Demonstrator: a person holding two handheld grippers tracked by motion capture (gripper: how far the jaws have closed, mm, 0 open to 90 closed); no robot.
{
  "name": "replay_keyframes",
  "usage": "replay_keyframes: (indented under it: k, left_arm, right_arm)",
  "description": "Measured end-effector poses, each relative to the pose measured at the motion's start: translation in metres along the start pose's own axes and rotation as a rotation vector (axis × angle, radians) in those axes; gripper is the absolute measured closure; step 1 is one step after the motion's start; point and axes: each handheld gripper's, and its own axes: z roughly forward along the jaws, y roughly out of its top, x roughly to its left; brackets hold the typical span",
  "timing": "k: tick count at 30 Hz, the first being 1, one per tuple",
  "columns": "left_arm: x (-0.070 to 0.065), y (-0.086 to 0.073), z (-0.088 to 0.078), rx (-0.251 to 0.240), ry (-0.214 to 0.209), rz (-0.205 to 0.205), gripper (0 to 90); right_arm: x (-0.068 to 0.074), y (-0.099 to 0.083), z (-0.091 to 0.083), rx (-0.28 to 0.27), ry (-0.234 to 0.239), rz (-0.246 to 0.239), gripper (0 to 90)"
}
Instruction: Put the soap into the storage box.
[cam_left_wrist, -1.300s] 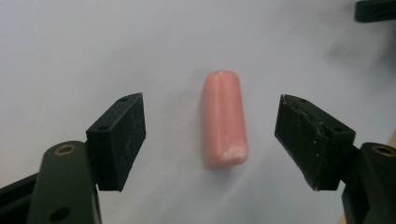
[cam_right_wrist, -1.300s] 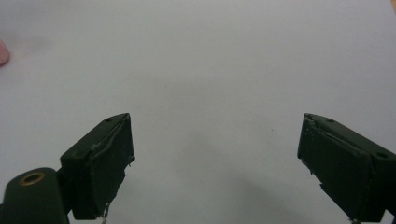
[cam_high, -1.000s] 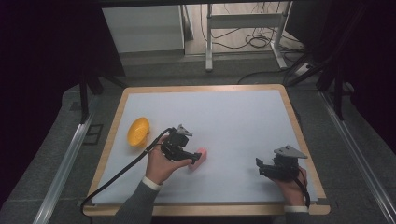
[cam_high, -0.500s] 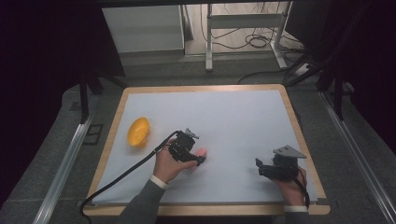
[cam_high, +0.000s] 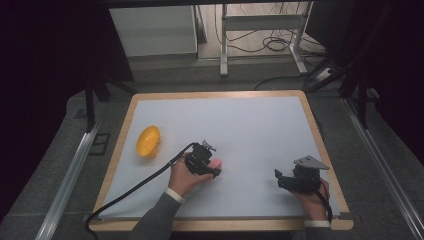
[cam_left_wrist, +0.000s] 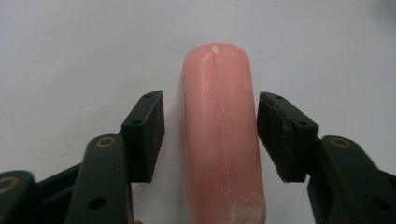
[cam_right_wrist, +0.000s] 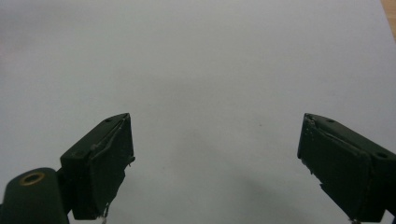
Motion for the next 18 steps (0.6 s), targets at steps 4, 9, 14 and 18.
replay_keyframes:
  k: [4,9,14,18]
  left_arm:
    - [0.0002,-0.0007,0.0045,0.024,-0.002,-0.002,54.0]
    - [0.0006,-0.0007,0.0034,0.016,0.014,-0.003,59.3]
    - [0.0008,-0.0007,0.0030,0.017,0.015,0.002,59.9]
    - [0.0010,-0.0012,0.0009,0.018,0.014,0.006,60.0]
  right_arm:
    - [-0.0005,0.0002,-0.0006,-0.002,-0.002,-0.001,10.2]
    - [-0.0003,0.0002,-0.0005,0.000,0.000,-0.003,10.2]
    - [-0.0003,0.0005,-0.0009,-0.003,0.001,-0.003,10.2]
    - [-0.0009,0.0003,-0.0011,-0.004,-0.002,-0.002,10.2]
